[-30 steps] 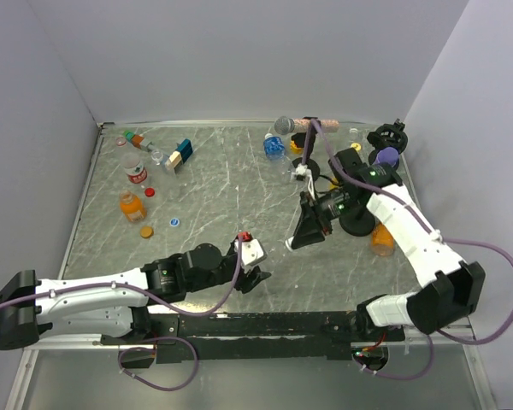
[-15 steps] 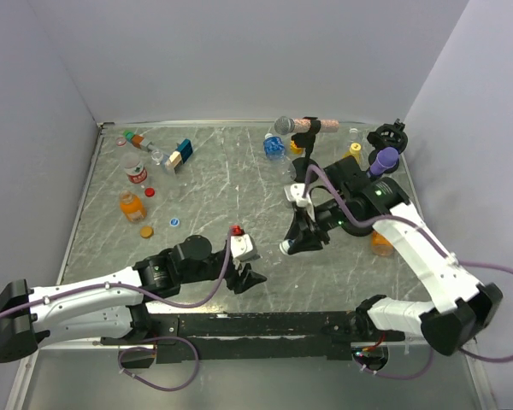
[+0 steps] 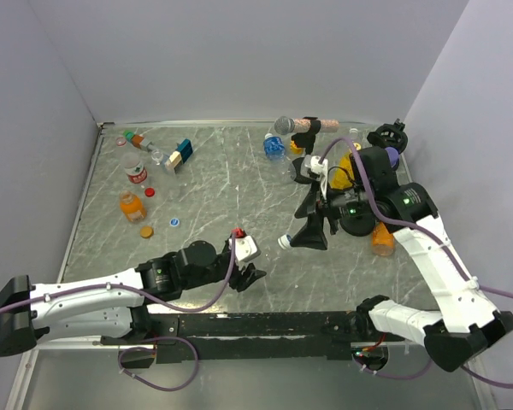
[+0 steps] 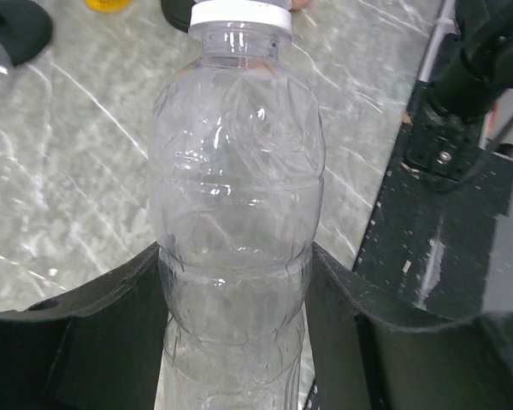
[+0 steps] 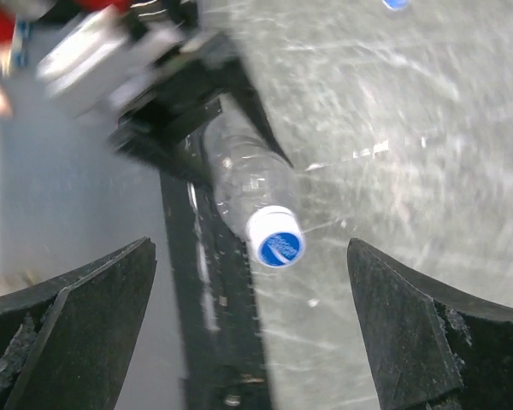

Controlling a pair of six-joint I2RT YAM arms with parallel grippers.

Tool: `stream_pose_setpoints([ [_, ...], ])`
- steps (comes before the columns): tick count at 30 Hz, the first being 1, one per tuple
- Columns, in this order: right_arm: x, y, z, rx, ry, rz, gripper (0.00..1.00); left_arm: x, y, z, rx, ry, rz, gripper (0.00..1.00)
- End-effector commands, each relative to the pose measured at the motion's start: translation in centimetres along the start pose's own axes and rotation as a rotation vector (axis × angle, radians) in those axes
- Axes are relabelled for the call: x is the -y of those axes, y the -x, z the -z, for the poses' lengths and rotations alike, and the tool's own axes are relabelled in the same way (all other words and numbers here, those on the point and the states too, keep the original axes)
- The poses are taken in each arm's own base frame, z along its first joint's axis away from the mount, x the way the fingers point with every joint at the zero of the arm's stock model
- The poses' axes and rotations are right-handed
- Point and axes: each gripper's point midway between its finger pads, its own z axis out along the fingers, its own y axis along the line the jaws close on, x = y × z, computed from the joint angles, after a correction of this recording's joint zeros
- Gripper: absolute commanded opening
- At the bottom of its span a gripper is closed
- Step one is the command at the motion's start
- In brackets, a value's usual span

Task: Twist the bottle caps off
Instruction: Unscrew the bottle cap from the plastic bottle.

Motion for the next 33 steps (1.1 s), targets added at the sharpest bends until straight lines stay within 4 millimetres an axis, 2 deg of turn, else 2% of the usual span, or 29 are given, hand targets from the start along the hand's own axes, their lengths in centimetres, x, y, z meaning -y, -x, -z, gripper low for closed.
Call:
stream_pose_setpoints([
  [1, 1.9, -1.5, -0.5, 0.003, -0.151, -0.446, 0.99, -1.3, 3.4, -0.2, 0.068, 0.137, -0.062, 0.01],
  [5, 1.1, -3.4, -1.4, -0.026, -0.098, -0.558, 0.98, -1.4, 3.8, -0.7, 0.074, 0.178, -0.108, 0.01],
  [7, 1.0, -3.7, -1.6, -0.031, -0.078, -0.568, 0.96, -1.3, 3.9, -1.0, 0.078, 0.188, -0.112, 0.01],
  [9, 0.8, -3.9, -1.9, -0.035, -0.056, -0.586, 0.95, -1.2, 4.0, -1.3, 0.075, 0.188, -0.114, 0.01],
  [13, 0.6, -4.0, -2.4, -0.039, -0.012, -0.61, 0.82, -0.7, 3.9, -1.8, 0.069, 0.176, -0.119, 0.01],
  [19, 1.0, -4.0, -2.6, -0.037, -0.018, -0.61, 0.77, -0.5, 3.8, -2.1, 0.064, 0.17, -0.119, 0.01],
  [24, 1.4, -3.9, -2.5, -0.025, -0.03, -0.604, 0.6, -0.4, 3.5, -2.1, 0.058, 0.167, -0.117, 0.01],
  [30, 1.3, -3.6, -2.3, -0.014, -0.025, -0.583, 0.32, -0.1, 3.1, -1.9, 0.057, 0.149, -0.111, 0.01],
  [33, 1.3, -3.6, -2.3, -0.013, -0.017, -0.554, 0.24, 0.4, 2.8, -1.8, 0.066, 0.118, -0.107, 0.01],
])
